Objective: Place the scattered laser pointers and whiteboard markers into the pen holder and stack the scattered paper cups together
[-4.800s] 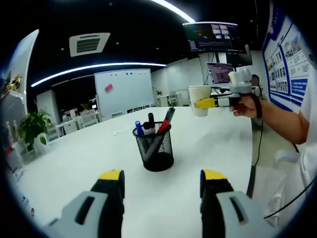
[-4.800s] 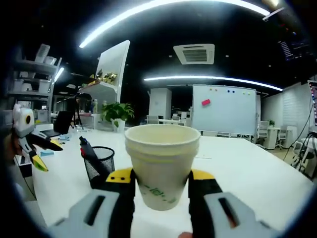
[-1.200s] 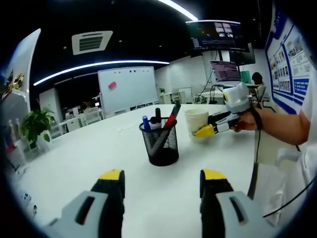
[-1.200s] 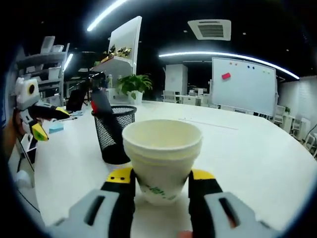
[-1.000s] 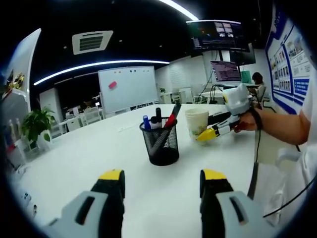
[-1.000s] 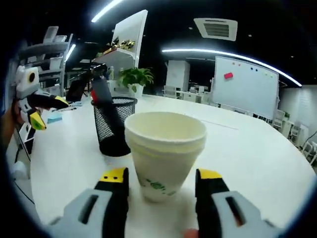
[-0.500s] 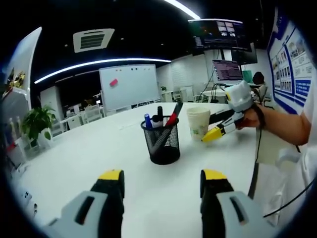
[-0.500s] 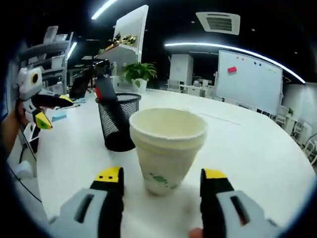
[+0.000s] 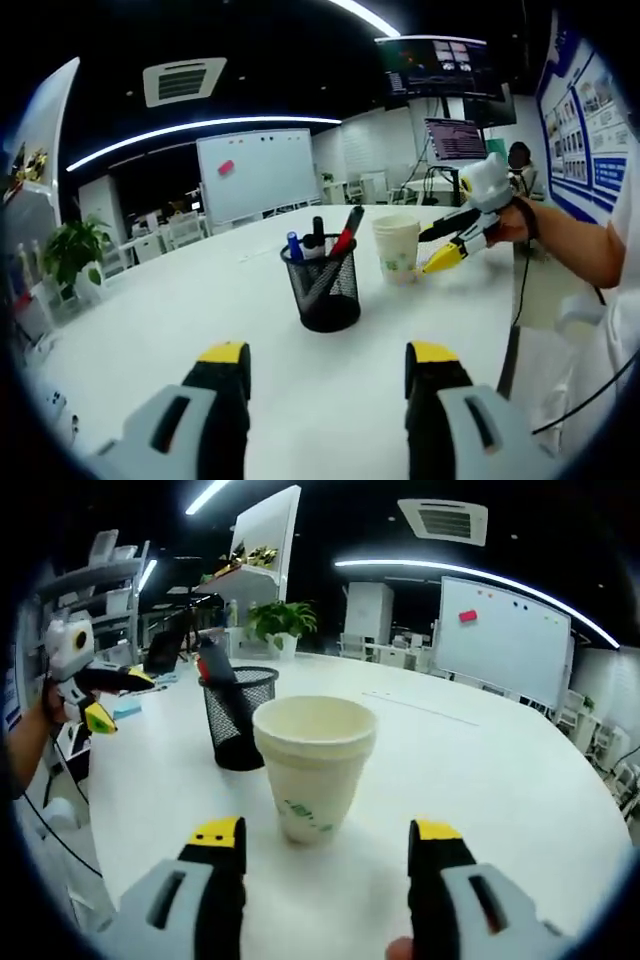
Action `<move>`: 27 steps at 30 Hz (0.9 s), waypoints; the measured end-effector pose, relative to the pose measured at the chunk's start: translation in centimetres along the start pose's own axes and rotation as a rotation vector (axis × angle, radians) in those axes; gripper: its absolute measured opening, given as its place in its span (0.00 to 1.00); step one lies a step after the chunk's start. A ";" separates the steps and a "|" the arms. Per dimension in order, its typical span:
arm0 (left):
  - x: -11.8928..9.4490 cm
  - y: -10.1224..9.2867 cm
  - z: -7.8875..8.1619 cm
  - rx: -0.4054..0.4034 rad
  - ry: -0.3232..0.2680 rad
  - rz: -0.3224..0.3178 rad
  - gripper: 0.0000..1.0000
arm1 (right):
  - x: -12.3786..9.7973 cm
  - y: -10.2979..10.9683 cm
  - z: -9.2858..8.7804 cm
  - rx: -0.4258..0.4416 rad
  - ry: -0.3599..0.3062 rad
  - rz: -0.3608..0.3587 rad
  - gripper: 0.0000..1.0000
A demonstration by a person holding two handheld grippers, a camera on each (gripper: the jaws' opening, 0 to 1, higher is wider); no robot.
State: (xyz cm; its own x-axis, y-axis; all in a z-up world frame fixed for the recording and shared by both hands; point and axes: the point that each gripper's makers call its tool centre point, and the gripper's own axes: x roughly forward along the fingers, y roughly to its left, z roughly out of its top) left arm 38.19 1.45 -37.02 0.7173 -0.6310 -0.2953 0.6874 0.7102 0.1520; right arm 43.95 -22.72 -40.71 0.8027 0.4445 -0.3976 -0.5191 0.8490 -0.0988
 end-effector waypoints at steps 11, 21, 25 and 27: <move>-0.1 -0.3 0.1 0.007 0.008 -0.004 0.64 | -1.5 -0.7 0.4 -0.023 -0.001 -0.009 0.66; -0.3 -0.3 -0.1 0.000 0.016 -0.009 0.64 | -2.8 -0.8 -0.3 -0.041 0.024 -0.005 0.68; -0.4 -0.4 -0.3 0.005 0.024 -0.011 0.64 | -3.5 -1.0 -0.7 -0.026 0.042 -0.014 0.67; -0.4 -0.5 -0.4 0.002 0.025 -0.015 0.64 | -3.8 -1.0 -0.6 -0.022 0.039 -0.019 0.67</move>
State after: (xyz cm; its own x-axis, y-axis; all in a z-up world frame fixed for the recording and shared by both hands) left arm 37.57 1.48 -37.32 0.7037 -0.6339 -0.3209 0.6985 0.6999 0.1492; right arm 41.23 -25.39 -39.67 0.8004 0.4170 -0.4307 -0.5109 0.8504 -0.1262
